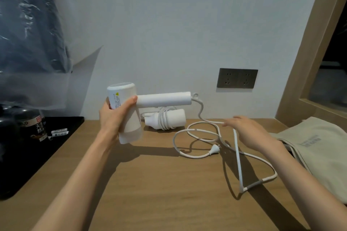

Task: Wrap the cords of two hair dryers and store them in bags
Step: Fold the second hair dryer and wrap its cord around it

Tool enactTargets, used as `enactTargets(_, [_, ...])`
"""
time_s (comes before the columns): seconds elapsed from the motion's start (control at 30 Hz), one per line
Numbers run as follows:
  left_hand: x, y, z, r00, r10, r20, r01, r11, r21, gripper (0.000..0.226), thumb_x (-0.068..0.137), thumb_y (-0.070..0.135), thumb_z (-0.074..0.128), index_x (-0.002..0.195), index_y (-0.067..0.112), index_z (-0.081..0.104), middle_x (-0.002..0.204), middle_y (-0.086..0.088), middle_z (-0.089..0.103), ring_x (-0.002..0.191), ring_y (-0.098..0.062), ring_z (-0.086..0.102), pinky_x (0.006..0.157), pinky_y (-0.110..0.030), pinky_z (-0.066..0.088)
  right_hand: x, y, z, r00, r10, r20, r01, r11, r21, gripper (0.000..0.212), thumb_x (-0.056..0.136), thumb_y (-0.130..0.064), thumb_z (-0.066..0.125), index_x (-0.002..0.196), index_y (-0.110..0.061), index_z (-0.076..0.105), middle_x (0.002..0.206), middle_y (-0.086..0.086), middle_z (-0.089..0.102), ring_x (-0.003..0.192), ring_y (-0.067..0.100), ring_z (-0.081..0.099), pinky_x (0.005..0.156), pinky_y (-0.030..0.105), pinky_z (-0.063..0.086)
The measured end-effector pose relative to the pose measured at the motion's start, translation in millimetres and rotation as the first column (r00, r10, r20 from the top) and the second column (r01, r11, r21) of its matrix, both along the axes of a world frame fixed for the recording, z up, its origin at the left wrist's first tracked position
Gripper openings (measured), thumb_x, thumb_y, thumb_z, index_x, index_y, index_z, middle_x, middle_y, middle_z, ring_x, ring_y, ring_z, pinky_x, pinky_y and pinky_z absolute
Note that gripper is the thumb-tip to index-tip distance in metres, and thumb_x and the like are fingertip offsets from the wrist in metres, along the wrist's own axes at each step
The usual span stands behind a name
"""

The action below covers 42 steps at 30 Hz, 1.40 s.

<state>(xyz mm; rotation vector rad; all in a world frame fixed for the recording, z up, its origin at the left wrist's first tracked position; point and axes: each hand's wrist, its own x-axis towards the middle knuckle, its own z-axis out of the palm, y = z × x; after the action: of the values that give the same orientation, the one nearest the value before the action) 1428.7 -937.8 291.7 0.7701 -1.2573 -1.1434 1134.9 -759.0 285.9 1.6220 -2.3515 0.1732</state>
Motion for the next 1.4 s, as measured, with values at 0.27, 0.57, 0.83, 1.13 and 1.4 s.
enactTargets(0.27, [-8.3, 9.6, 17.6, 0.974, 0.105, 0.202, -0.076, 0.986, -0.148, 0.035, 0.063, 0.037, 0.084, 0.083, 0.028, 0.057, 0.081, 0.007, 0.064, 0.073, -0.010, 0.060, 0.066, -0.028, 0.050, 58.6, -14.4, 30.5, 0.907, 0.395, 0.144, -0.270, 0.809, -0.523, 0.030, 0.100, -0.025, 0.045, 0.130, -0.025, 0.047, 0.142, -0.008, 0.046, 0.127, 0.010, 0.045, 0.095, 0.024, 0.038])
enactTargets(0.57, [-21.3, 33.7, 33.4, 0.962, 0.083, 0.261, -0.004, 0.957, -0.290, 0.030, 0.066, 0.030, 0.086, 0.079, 0.029, 0.058, 0.072, 0.013, 0.063, 0.060, 0.002, 0.056, 0.054, -0.013, 0.047, 98.2, -39.3, 33.5, 0.917, 0.399, -0.034, -0.394, 0.884, -0.252, 0.043, 0.095, -0.053, 0.043, 0.130, -0.028, 0.042, 0.111, -0.006, 0.060, 0.079, 0.012, 0.051, 0.057, 0.025, 0.036])
enactTargets(0.83, [-6.8, 43.8, 64.0, 0.908, -0.200, 0.369, 0.338, 0.870, -0.360, 0.038, 0.069, 0.044, 0.071, 0.103, 0.041, 0.056, 0.087, 0.027, 0.065, 0.075, 0.009, 0.061, 0.060, -0.007, 0.045, 79.7, -28.3, 48.9, 0.879, 0.462, 0.121, -0.370, 0.819, -0.440, 0.043, 0.088, -0.060, 0.051, 0.119, -0.031, 0.058, 0.091, -0.010, 0.063, 0.077, 0.012, 0.057, 0.062, 0.030, 0.048])
enactTargets(1.13, [-17.8, 44.1, 57.8, 0.867, -0.256, 0.427, 0.413, 0.850, -0.328, 0.036, 0.072, 0.043, 0.065, 0.106, 0.043, 0.055, 0.085, 0.030, 0.063, 0.076, 0.008, 0.060, 0.059, -0.007, 0.044, 77.7, -25.2, 36.6, 0.845, 0.453, 0.284, -0.263, 0.815, -0.517, 0.039, 0.086, -0.061, 0.054, 0.118, -0.039, 0.061, 0.098, -0.015, 0.067, 0.086, 0.010, 0.060, 0.072, 0.037, 0.052])
enactTargets(1.4, [-33.4, 40.2, 44.2, 0.925, -0.227, 0.305, 0.318, 0.901, -0.294, 0.040, 0.073, 0.041, 0.068, 0.110, 0.029, 0.056, 0.093, 0.015, 0.062, 0.070, 0.009, 0.059, 0.057, -0.006, 0.044, 92.6, -35.2, 22.0, 0.770, 0.486, 0.413, -0.149, 0.767, -0.624, 0.018, 0.089, -0.050, 0.057, 0.105, -0.042, 0.058, 0.082, -0.017, 0.061, 0.077, 0.009, 0.060, 0.066, 0.037, 0.053])
